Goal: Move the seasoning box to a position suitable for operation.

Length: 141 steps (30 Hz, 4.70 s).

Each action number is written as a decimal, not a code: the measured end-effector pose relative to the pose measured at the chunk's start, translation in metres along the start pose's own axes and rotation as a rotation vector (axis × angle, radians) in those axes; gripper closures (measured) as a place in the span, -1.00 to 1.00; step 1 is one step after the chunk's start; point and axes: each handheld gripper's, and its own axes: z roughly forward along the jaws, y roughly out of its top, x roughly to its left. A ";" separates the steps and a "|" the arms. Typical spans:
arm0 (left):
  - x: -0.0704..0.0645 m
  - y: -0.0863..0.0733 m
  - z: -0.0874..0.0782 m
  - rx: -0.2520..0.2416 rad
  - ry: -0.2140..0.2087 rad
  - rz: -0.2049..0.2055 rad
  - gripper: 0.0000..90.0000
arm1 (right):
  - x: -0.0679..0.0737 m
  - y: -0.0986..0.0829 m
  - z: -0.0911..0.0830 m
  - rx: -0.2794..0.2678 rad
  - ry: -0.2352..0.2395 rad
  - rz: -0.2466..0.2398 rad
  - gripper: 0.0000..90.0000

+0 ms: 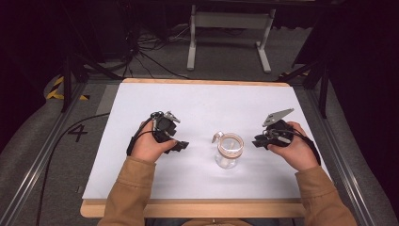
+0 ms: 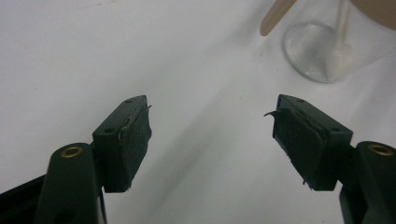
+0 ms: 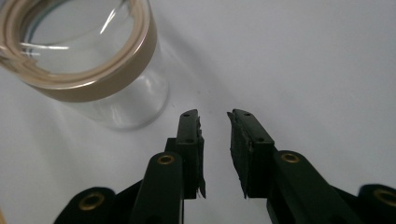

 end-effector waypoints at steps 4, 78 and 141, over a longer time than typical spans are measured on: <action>0.000 -0.001 -0.005 -0.007 0.003 0.004 -0.38 | -0.003 -0.012 -0.006 -0.085 0.021 0.056 0.55; -0.020 0.012 -0.013 -0.047 -0.074 0.125 0.47 | 0.050 -0.007 0.049 -0.001 0.167 0.003 1.00; -0.027 0.043 0.089 -0.163 -0.258 0.249 1.00 | 0.048 -0.038 0.017 -0.087 0.156 0.068 1.00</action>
